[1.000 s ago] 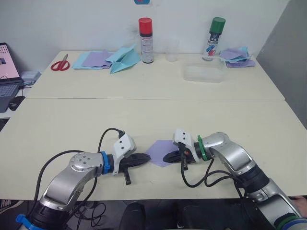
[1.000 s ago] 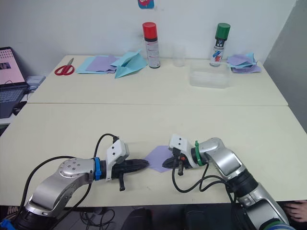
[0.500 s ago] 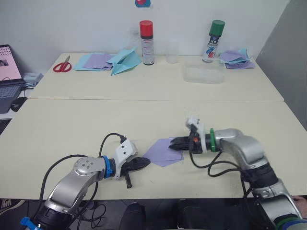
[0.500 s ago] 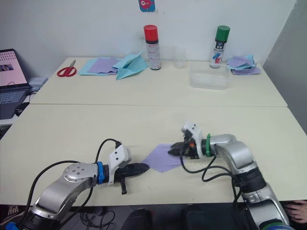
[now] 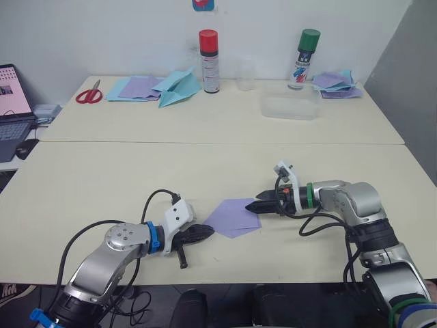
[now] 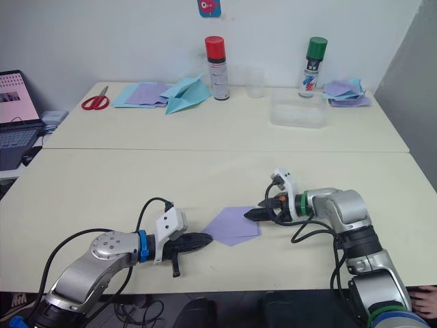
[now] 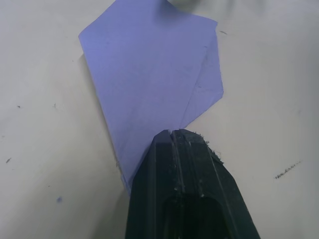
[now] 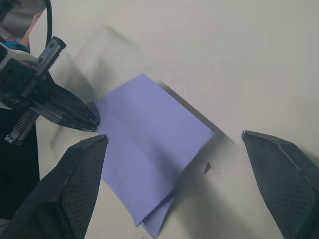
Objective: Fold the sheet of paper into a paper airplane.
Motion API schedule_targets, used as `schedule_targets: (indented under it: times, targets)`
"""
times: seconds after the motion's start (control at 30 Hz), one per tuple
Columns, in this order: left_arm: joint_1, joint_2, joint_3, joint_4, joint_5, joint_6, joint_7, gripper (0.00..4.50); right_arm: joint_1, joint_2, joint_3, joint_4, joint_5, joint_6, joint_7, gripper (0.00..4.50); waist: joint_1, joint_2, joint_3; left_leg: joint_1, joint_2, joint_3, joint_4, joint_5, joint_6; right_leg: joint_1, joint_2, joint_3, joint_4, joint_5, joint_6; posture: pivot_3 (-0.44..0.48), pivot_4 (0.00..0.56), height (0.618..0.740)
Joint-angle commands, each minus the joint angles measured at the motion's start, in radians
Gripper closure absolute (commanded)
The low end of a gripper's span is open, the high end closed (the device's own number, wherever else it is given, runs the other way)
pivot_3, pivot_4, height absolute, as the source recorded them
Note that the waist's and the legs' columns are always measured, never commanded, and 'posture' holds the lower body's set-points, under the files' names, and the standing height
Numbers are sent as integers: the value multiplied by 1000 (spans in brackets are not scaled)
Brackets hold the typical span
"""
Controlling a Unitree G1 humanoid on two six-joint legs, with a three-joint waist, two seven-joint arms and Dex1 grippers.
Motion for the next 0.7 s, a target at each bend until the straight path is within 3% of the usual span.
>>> schedule_targets:
  times: [0.03,0.2,0.3,0.63,0.7]
  targets:
    - [14,5,-33,20,24,18,-4,4500,-10,13,37,-1,38,14,37,7,0,0,0,0,0,0,0,0,0,0,0,0,0,0,0,0,150,740]
    - [19,6,-36,17,29,15,-9,4500,-20,65,31,58,38,-33,33,7,0,0,-1,0,0,0,0,0,0,0,0,0,0,0,0,0,150,740]
    - [25,9,-37,13,32,14,-11,4500,-17,72,36,78,27,-59,30,574,0,0,-1,0,0,0,0,0,0,0,0,0,0,0,0,0,150,740]
    - [33,30,-46,14,42,-4,-31,4500,7,46,77,30,5,-177,61,4347,0,0,-1,0,0,0,-2,0,0,-1,0,0,-2,0,0,0,150,740]
    - [34,35,-48,15,40,-5,-36,4500,26,39,87,-10,-8,-242,73,4481,0,0,-1,0,0,0,-2,0,0,-1,0,0,-2,0,0,0,150,740]
